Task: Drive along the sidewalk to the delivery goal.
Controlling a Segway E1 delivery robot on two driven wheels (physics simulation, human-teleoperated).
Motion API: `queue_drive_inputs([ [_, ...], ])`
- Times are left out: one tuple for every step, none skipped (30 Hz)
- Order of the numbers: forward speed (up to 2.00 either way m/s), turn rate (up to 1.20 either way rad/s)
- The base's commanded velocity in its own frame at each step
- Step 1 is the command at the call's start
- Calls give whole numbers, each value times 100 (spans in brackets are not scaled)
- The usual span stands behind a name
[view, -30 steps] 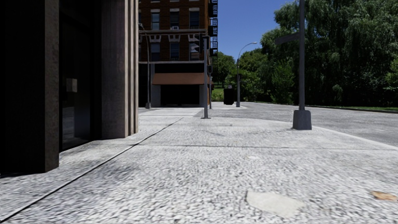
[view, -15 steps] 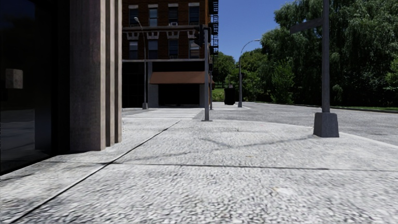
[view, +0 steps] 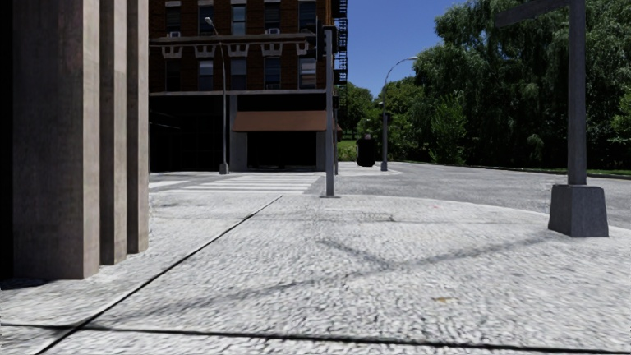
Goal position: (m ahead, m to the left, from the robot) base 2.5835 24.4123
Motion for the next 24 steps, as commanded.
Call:
queue_drive_inputs([
  [200,0],
  [200,0],
  [200,0],
  [200,0],
  [200,0],
  [200,0],
  [200,0],
  [200,0],
  [200,6],
  [200,16],
  [200,16],
  [200,22],
  [200,32],
  [200,40],
  [200,40],
  [200,43],
  [200,44],
  [200,44],
  [200,44],
  [200,45],
  [200,46],
  [200,49],
  [200,55],
  [200,55],
])
